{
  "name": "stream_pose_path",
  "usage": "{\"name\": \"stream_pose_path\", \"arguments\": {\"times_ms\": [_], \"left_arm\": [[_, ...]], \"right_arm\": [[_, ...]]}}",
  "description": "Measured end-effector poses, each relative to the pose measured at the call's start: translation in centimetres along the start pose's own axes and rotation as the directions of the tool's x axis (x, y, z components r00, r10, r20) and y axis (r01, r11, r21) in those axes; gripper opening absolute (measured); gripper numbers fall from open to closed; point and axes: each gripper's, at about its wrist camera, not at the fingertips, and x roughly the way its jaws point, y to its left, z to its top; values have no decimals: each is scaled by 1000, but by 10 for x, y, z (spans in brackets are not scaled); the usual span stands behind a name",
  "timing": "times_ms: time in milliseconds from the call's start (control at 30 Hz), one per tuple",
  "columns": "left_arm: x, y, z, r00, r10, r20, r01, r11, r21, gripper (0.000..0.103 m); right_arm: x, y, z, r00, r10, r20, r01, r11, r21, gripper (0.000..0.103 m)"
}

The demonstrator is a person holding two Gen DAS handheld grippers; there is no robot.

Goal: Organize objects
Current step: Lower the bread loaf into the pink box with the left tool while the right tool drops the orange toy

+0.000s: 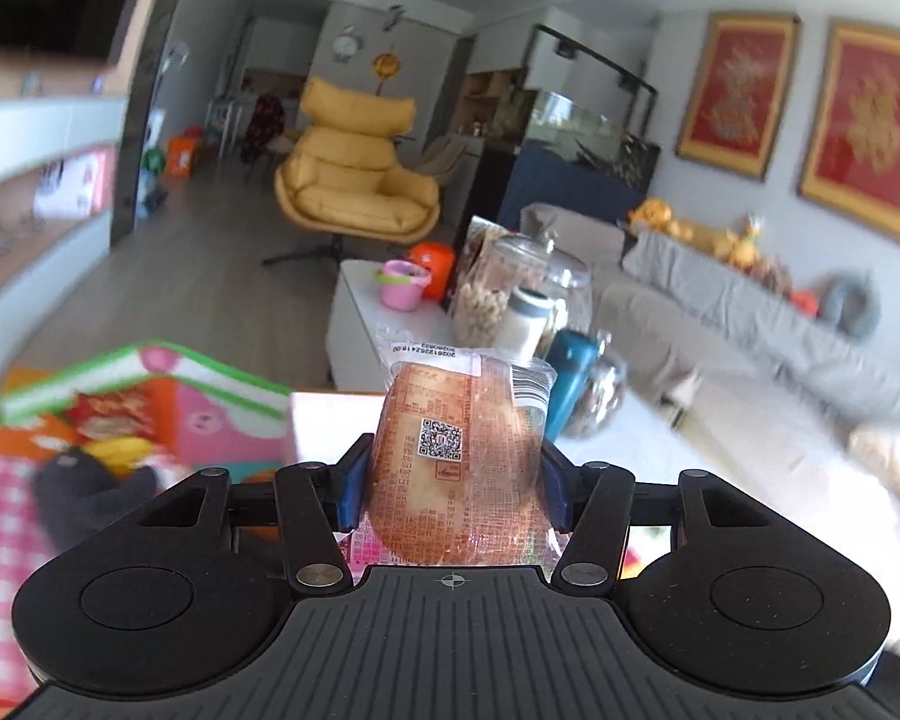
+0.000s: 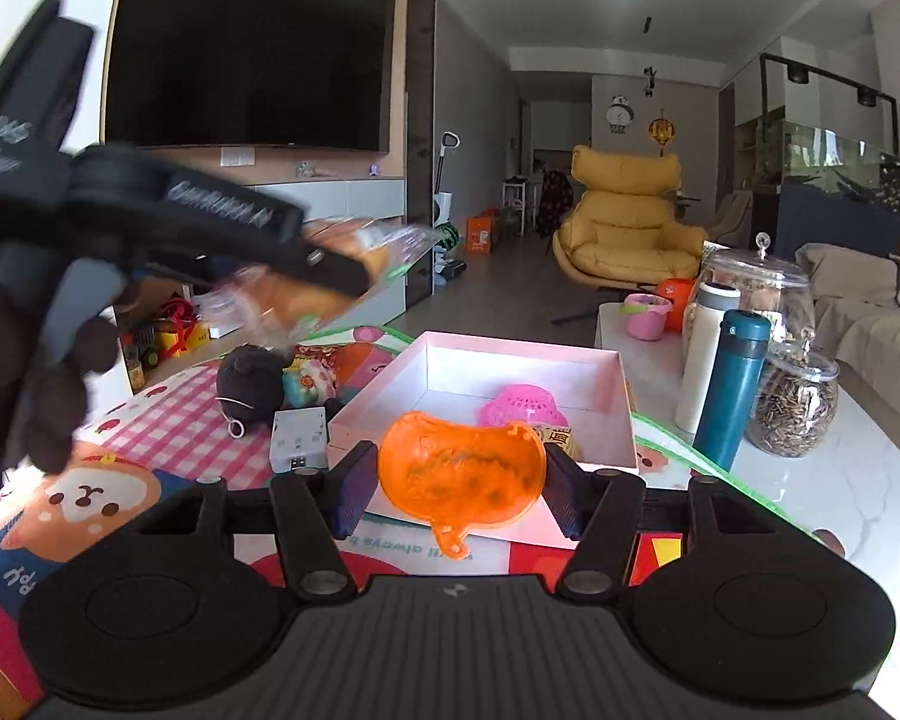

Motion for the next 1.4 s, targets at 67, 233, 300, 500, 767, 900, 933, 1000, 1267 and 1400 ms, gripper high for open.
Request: {"name": "stream_pose_path", "arguments": {"times_ms": [67, 233, 300, 500, 767, 900, 933, 1000, 1267, 1400], "left_arm": [[44, 2, -4, 993, 39, -110, -41, 999, -15, 58], [66, 13, -16, 989, 127, -79, -129, 992, -13, 57], [54, 19, -16, 994, 106, -41, -108, 993, -43, 57], [-10, 34, -40, 992, 123, 11, -123, 992, 18, 57], [-48, 69, -91, 975, 200, -94, -193, 978, 75, 57], [-57, 79, -103, 977, 167, -134, -166, 986, 22, 57], [-58, 79, -106, 979, 151, -140, -150, 989, 14, 57], [-56, 77, -111, 982, 113, -150, -115, 993, -5, 57], [-49, 59, -123, 987, 25, -157, -26, 1000, 0, 57], [-55, 66, -125, 987, 51, -153, -55, 998, -16, 57]], "right_arm": [[0, -8, -6, 1000, -5, -6, 5, 1000, 21, 59], [-4, -29, -14, 999, -35, -5, 35, 998, 50, 59], [-3, -38, -13, 999, -38, -12, 39, 997, 66, 58], [20, -47, 9, 1000, -8, -25, 11, 995, 100, 58], [99, -49, 84, 994, 37, -107, -21, 990, 140, 49], [75, -49, 80, 995, 9, -100, -4, 999, 53, 68], [65, -49, 71, 995, -8, -102, 11, 1000, 29, 81], [46, -46, 48, 988, -17, -154, 17, 1000, 0, 87], [31, -29, -40, 927, -79, -367, 50, 995, -86, 87], [37, -29, -46, 908, -110, -405, 63, 990, -126, 57]]}}
